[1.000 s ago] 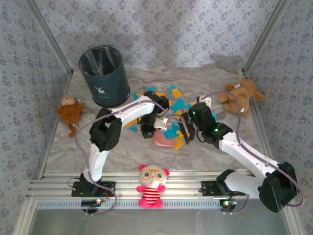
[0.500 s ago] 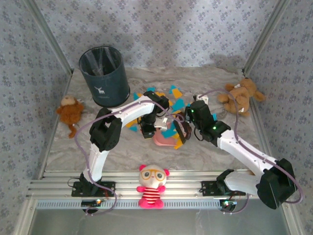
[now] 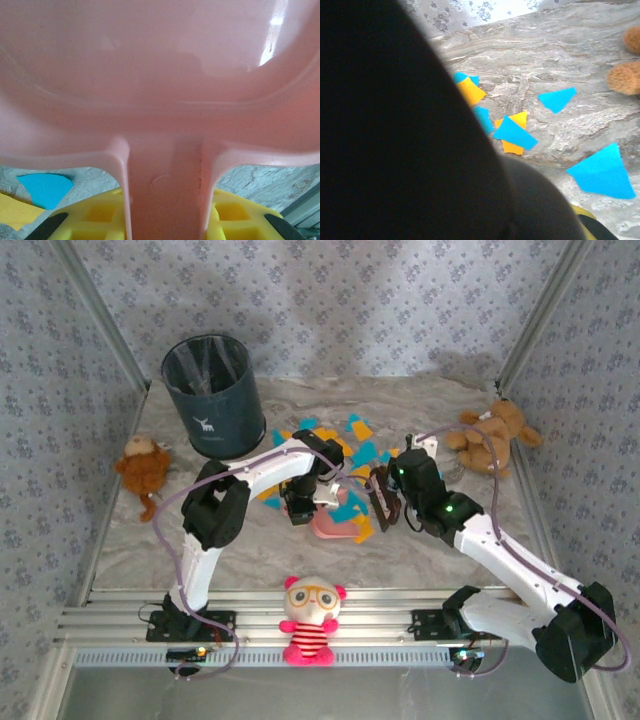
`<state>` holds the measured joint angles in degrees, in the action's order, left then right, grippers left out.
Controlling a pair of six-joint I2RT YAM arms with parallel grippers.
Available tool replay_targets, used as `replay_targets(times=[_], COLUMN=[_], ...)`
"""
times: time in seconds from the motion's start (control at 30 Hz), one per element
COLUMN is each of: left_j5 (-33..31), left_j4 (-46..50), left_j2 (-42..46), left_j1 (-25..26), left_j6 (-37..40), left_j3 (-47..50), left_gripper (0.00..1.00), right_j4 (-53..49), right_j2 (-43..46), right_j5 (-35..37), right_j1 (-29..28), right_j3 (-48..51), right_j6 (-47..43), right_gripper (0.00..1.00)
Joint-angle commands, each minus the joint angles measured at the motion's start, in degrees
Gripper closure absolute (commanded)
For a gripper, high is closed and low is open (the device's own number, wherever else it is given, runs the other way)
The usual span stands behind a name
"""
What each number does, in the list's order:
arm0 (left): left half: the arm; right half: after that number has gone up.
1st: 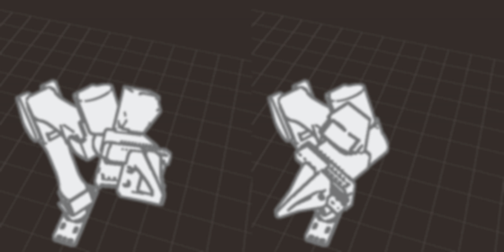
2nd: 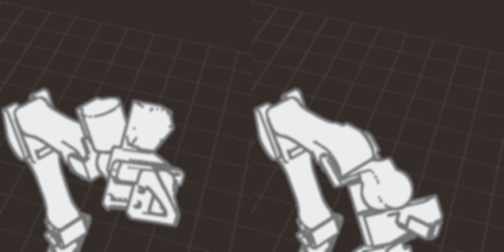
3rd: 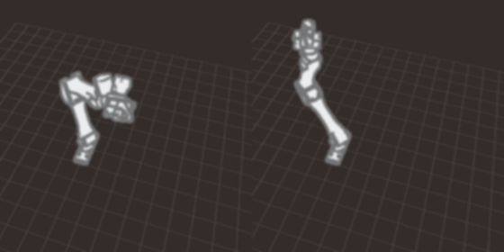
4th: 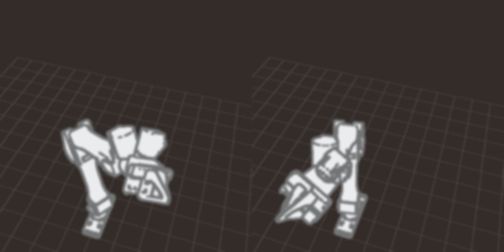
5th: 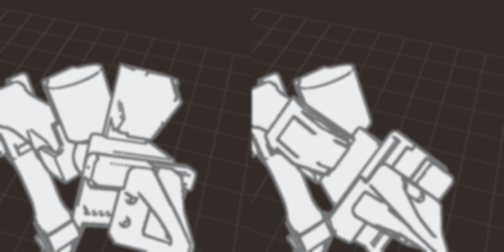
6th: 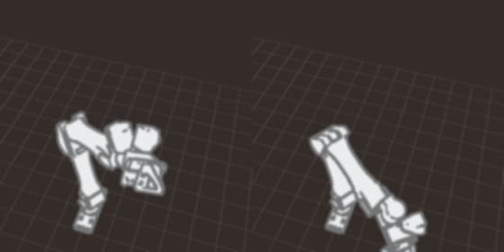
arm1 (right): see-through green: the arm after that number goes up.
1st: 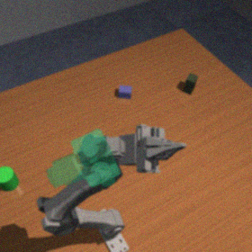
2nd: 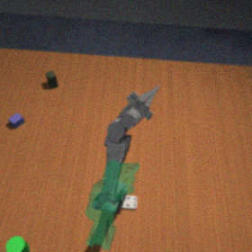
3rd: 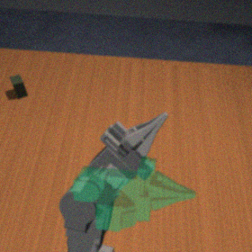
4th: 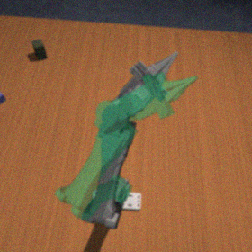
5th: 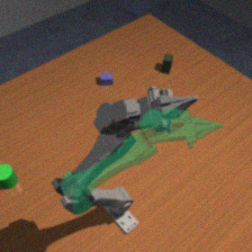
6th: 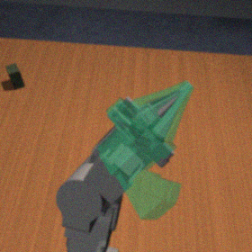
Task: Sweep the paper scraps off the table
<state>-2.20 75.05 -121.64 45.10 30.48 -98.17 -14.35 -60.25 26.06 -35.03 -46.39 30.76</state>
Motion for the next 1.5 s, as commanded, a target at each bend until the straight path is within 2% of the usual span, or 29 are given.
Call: replay_targets(times=[0.0,0.2,0.43,1.03,1.47], left_j5=[-1.4,-1.1,-0.4,0.1,-0.3], left_j4=[2.1,2.0,1.6,1.2,0.2], left_j2=[2.2,2.0,1.9,1.4,1.9], left_j1=[-0.3,-0.5,-0.5,-0.6,-0.8], left_j6=[-0.5,-0.5,-0.5,-0.7,-0.9], left_j3=[0.6,0.7,1.0,0.6,0.9], left_gripper=[1.00,1.00,1.00,1.00,1.00], right_j4=[-1.5,-0.9,1.3,8.4,11.3], right_j2=[0.5,-1.6,-4.6,-4.6,-0.7], right_j5=[6.7,12.3,12.5,2.4,-2.4], right_j1=[-2.0,-5.6,-7.5,-6.6,-5.3], right_j3=[-1.1,-0.3,0.4,3.6,4.2], right_j6=[-1.0,-0.9,0.4,8.2,6.2], right_gripper=[1.00,1.00,1.00,1.00,1.00])
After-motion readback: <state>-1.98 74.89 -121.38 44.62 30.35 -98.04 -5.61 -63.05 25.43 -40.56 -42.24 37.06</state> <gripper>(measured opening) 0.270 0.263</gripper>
